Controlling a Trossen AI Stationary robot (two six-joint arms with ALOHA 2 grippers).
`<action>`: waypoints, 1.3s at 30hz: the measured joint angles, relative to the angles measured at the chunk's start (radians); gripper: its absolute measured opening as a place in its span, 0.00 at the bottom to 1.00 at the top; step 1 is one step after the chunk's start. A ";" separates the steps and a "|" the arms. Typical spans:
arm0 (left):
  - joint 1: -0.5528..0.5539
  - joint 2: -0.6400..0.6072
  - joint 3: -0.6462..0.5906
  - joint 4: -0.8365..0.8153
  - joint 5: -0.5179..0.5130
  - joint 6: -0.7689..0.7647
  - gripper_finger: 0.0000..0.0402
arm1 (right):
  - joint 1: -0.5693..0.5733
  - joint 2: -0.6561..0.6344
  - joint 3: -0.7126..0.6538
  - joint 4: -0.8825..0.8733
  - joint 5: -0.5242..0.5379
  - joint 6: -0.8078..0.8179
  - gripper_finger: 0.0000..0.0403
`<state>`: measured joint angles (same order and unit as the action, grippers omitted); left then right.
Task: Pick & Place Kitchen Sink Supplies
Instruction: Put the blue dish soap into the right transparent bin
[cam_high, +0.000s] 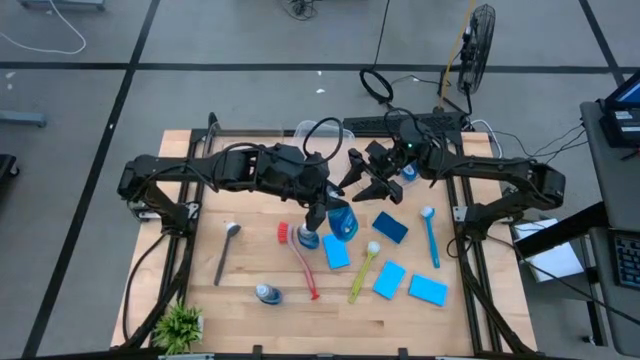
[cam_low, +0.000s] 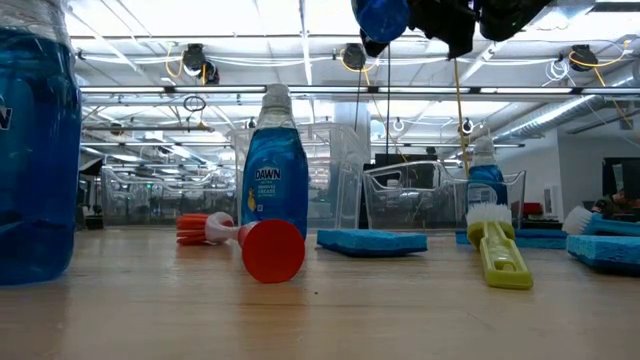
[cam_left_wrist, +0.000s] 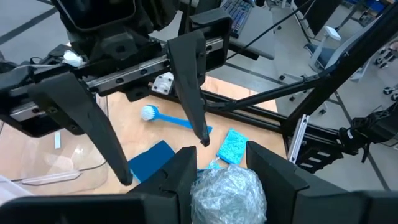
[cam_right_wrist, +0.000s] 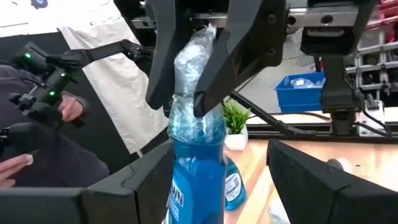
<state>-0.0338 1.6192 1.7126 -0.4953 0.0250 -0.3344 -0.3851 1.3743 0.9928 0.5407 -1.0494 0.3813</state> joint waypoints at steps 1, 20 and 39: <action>0.000 0.000 0.000 0.000 0.000 0.000 0.32 | 0.000 0.000 0.000 0.006 0.000 0.000 0.61; 0.002 -0.001 0.000 0.036 -0.010 -0.004 0.32 | 0.044 0.020 0.000 0.084 0.005 0.019 0.61; 0.004 0.037 0.000 0.047 0.000 0.009 0.32 | 0.067 0.085 0.065 0.045 -0.005 0.053 0.61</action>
<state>-0.0298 1.6558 1.7123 -0.4478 0.0255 -0.3256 -0.3177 1.4590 1.0576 0.5858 -1.0541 0.4339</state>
